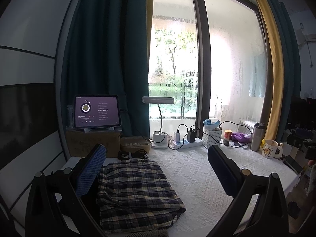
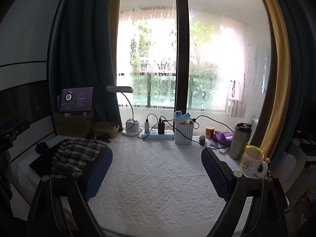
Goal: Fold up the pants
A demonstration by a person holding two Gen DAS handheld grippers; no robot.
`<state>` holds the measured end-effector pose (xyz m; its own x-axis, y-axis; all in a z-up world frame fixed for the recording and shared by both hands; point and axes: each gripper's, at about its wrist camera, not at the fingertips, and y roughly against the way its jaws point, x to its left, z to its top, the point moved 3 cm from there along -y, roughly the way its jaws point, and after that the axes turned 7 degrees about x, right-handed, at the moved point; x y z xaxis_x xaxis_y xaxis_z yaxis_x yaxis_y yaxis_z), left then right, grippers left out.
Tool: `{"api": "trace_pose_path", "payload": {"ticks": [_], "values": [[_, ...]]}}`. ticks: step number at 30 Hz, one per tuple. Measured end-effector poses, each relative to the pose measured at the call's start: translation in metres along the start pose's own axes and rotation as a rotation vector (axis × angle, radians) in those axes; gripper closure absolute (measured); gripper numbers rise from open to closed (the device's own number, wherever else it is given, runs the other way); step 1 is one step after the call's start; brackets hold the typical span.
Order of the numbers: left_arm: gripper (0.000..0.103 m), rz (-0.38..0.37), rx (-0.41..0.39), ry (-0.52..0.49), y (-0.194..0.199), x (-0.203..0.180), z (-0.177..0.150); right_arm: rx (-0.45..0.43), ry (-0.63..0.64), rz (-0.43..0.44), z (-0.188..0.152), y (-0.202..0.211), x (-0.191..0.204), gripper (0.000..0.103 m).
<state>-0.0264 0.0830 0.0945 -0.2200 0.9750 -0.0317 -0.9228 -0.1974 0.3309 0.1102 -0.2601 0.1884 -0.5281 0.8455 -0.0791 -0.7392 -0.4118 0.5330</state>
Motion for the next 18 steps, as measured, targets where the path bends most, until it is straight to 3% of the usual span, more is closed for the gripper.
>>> {"api": "trace_pose_path", "payload": {"ticks": [18], "values": [[0.001, -0.005, 0.005, -0.016, -0.0009, -0.0018, -0.0023, 0.006, 0.006, 0.007, -0.0022, -0.0022, 0.0024, 0.01]]}}
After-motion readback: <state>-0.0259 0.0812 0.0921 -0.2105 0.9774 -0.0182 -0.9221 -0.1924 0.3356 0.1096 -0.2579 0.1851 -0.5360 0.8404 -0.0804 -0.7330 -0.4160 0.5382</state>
